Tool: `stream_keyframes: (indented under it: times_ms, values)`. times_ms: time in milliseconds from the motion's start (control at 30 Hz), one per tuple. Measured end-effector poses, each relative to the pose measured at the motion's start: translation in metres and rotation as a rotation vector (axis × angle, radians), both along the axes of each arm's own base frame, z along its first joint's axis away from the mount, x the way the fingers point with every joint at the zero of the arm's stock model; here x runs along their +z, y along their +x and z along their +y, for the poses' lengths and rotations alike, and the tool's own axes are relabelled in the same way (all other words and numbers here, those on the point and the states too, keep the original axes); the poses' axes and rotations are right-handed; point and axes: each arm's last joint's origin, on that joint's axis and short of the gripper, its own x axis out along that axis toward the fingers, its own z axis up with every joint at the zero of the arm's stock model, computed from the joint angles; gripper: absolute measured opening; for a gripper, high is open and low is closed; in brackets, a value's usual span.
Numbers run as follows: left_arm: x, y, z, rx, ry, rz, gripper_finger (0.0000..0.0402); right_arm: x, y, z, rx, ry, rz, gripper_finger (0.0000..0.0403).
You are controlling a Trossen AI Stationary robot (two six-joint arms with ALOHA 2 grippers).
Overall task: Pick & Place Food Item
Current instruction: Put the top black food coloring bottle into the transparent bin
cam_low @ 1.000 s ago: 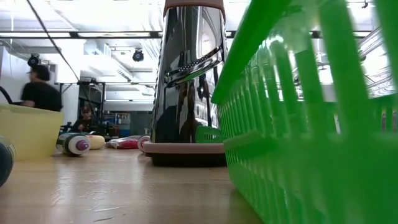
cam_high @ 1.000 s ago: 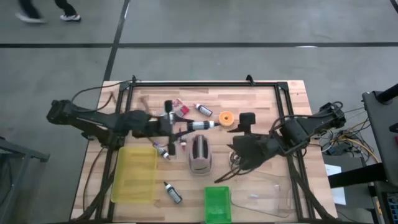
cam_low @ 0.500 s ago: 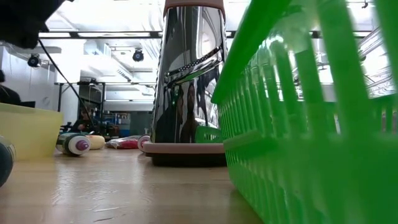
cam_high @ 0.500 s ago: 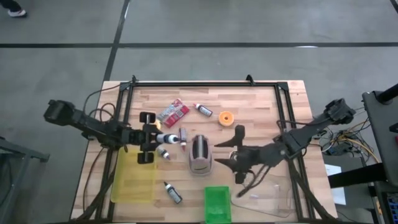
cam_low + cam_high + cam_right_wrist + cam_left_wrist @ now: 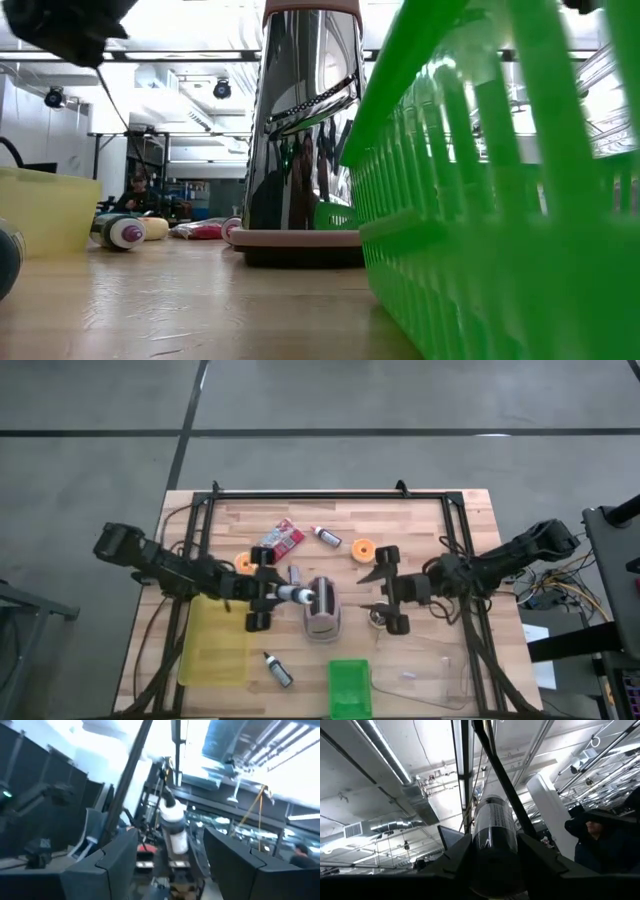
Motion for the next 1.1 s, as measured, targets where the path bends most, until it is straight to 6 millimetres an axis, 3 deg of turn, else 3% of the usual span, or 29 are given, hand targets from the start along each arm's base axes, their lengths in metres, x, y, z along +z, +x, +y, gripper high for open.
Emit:
stream_keyframes:
  times_ms: [133, 267, 500, 1100]
  values:
    - [-0.004, 0.023, 0.001, 0.016, -0.010, 0.029, 0.0136, 0.000, 0.000, 0.000, 0.002, -0.006, 0.010, 0.0224]
    - [-0.007, 0.032, 0.007, 0.023, -0.044, 0.053, 0.0136, 0.001, -0.001, -0.001, 0.001, -0.018, 0.057, 0.0224]
    - [-0.011, 0.033, 0.009, 0.051, -0.066, 0.096, 0.0136, 0.009, 0.003, -0.002, -0.085, -0.043, 0.219, 0.0224]
    - [-0.016, 0.036, 0.010, 0.071, -0.081, 0.155, 0.0136, 0.035, 0.012, -0.001, -0.115, -0.076, 0.325, 0.0224]
